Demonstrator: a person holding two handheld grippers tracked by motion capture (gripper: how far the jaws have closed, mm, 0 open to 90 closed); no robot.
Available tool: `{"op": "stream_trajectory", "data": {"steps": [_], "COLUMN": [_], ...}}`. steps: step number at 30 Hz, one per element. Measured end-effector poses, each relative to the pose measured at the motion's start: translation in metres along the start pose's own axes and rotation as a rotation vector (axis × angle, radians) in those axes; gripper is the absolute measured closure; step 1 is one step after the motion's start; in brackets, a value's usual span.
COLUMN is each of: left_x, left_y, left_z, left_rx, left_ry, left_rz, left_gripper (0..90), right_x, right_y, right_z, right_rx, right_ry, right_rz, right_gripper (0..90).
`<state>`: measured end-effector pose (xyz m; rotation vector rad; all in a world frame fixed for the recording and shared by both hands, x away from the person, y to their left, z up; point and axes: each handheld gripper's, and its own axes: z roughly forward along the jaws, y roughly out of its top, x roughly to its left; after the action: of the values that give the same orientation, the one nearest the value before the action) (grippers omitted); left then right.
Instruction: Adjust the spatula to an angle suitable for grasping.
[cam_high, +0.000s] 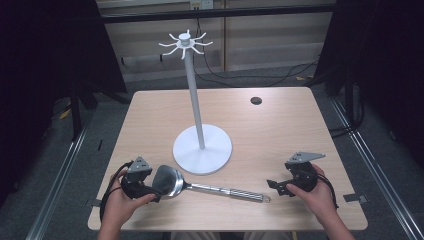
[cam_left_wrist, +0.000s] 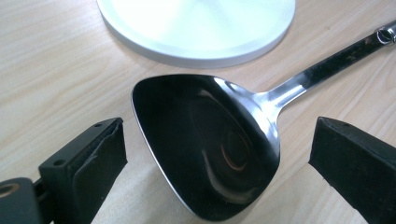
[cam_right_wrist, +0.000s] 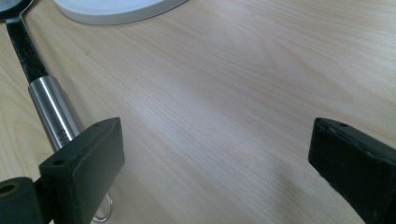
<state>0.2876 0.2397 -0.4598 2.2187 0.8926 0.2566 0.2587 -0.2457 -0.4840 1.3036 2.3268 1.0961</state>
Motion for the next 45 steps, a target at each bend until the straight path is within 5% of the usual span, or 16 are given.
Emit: {"op": "stream_trajectory", "data": {"steps": [24,40,42,45], "left_x": [-0.024,-0.049,-0.052,-0.054], "left_y": [0.027,0.05,0.057,0.06], "left_z": [0.012,0.044,0.049,0.054], "left_rx": [0.012,0.056,0.103,0.111], "left_ry": [-0.044,-0.149,-0.153,-0.176], "left_rz": [0.123,0.276,0.324,0.327], "left_gripper": [7.9,20.6,23.1,25.7], "right_x": [-0.007,-0.007,-0.007,-0.007], "right_y": [-0.003,-0.003,-0.003,-0.004], "right_z": [-0.004,-0.003,-0.003,-0.003], "right_rx": [-0.017,-0.025,-0.024,-0.022], "right_ry": [-0.005,0.0,0.0,0.002], "right_rz": [0.033,0.047,0.054,0.058], "right_gripper": [3.5,3.7,3.7,3.7]}}
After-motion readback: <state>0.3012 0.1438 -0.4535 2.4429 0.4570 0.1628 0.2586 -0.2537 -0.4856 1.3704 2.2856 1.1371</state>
